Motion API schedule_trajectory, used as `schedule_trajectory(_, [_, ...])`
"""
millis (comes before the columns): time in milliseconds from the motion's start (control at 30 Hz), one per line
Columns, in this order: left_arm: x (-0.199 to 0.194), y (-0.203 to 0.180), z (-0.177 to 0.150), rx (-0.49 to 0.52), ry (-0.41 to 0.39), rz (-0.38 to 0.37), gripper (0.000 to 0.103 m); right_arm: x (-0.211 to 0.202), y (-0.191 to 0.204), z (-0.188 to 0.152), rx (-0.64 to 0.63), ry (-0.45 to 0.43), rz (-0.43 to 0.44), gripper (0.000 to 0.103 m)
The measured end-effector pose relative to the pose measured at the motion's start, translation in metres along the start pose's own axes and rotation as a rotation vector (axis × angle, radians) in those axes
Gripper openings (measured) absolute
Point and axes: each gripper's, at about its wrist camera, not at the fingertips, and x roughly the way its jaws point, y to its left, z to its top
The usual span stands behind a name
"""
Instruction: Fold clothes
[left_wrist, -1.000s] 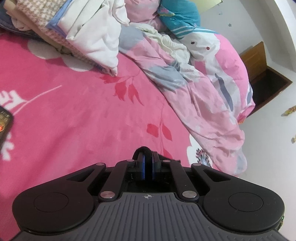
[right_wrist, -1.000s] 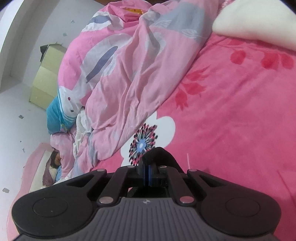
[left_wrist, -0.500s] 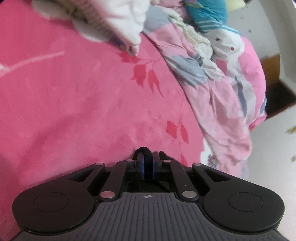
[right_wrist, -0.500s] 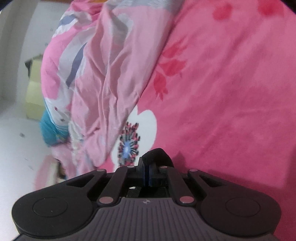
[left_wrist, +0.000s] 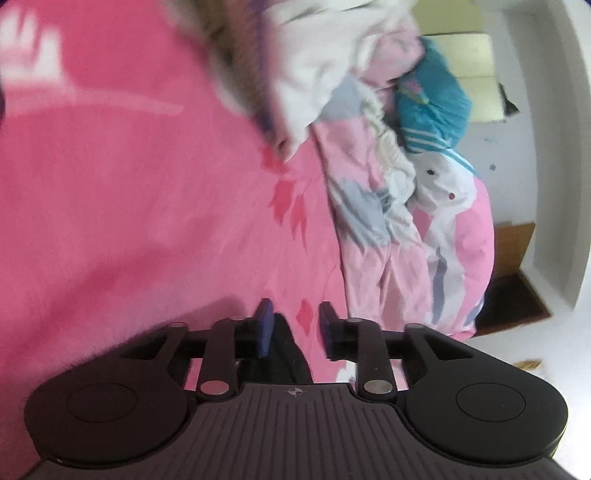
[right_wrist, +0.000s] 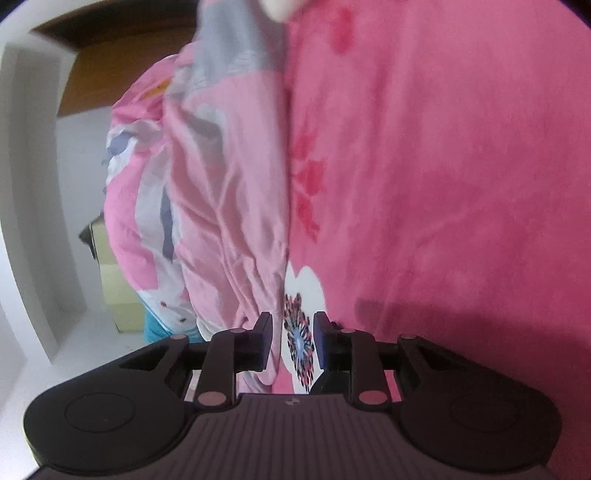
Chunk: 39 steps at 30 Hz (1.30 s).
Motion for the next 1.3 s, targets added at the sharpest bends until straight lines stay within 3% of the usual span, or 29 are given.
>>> schedule_trajectory(133, [-0.016, -0.028, -0.009, 0.165, 0.005, 0.030, 0.035, -0.032, 0.046, -0.025, -0.189, 0.003, 0.039, 0.026])
schedule_trajectory(267, [-0.034, -0.054, -0.027, 0.361, 0.036, 0.060, 0.041, -0.076, 0.102, -0.076, -0.432, 0.049, 0.065, 0.026])
schedule_trajectory(367, [-0.041, -0.069, -0.046, 0.508, 0.067, 0.092, 0.047, -0.101, 0.135, -0.121, -0.602, 0.113, 0.088, 0.026])
schedule_trajectory(467, [-0.043, -0.078, -0.064, 0.628, 0.109, 0.118, 0.048, -0.111, 0.157, -0.159, -0.742, 0.230, 0.162, 0.026])
schedule_trajectory(567, [-0.038, -0.079, -0.081, 0.708, 0.151, 0.147, 0.048, -0.091, 0.172, -0.197, -0.902, 0.341, 0.124, 0.033])
schedule_trajectory(600, [-0.037, -0.078, -0.086, 0.734, 0.162, 0.156, 0.048, -0.077, 0.176, -0.211, -0.975, 0.376, 0.071, 0.034])
schedule_trajectory(767, [-0.033, -0.069, -0.107, 0.868, 0.192, 0.206, 0.048, -0.002, 0.176, -0.293, -1.556, 0.408, -0.196, 0.033])
schedule_trajectory(867, [-0.031, -0.062, -0.110, 0.914, 0.207, 0.210, 0.048, 0.042, 0.164, -0.335, -1.853, 0.411, -0.211, 0.033])
schedule_trajectory(1067, [-0.028, -0.046, -0.107, 0.927, 0.196, 0.181, 0.048, 0.113, 0.129, -0.377, -2.141, 0.507, -0.208, 0.030])
schedule_trajectory(1300, [-0.034, -0.026, -0.102, 0.894, 0.169, 0.081, 0.049, 0.153, 0.108, -0.391, -2.276, 0.659, -0.205, 0.029])
